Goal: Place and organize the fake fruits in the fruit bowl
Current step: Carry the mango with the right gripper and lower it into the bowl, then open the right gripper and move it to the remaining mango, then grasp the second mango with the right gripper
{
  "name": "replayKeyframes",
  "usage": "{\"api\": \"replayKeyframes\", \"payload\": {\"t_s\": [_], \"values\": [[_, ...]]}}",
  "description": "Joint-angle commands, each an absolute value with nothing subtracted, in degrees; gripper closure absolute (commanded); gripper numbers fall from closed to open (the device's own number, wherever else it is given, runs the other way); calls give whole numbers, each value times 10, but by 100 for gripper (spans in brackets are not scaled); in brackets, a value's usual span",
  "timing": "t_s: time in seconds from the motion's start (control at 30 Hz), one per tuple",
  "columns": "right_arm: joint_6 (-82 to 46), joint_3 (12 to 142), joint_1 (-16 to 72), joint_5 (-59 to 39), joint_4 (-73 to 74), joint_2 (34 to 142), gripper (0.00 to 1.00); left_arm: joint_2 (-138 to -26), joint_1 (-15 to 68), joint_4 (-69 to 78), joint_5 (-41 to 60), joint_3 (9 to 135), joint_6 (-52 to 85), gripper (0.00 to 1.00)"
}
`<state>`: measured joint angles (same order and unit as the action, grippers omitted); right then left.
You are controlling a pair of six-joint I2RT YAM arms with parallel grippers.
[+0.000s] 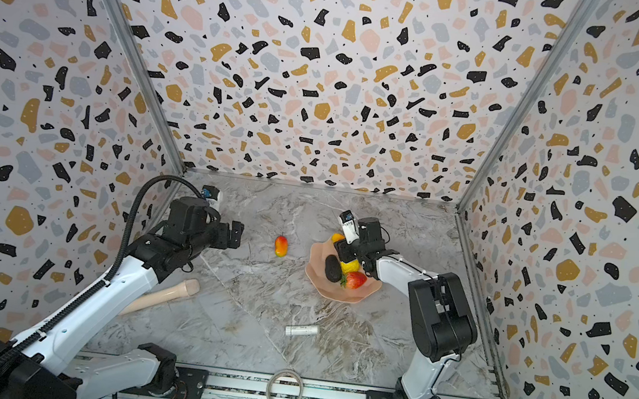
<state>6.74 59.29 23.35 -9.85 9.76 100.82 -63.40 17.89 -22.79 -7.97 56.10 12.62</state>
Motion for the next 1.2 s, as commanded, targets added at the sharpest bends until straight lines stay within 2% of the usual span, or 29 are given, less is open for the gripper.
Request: {"api": "replayKeyframes", "payload": {"t_s": [0.0,0.13,0.27,0.4,0.7,1.07,1.17], "values": [[74,600,233,-100,79,981,27,-630,183,-214,-76,572,120,0],[76,604,234,-97,71,969,14,-629,183,-214,-76,572,120,0],[76,609,244,-98,59,951,7,-628,183,-214,-76,571,120,0],[65,628,290,-121,56,943,0,-627,184,-211,-73,570,121,0],[-49,762,408,-130,78,1071,1,-609,184,-212,-73,563,126,0],[-160,973,454,-46,-9,1281,0,-592,184,-216,-79,551,123,0],[-167,999,458,-39,-29,1310,7,-588,184,-216,-82,547,123,0]]}}
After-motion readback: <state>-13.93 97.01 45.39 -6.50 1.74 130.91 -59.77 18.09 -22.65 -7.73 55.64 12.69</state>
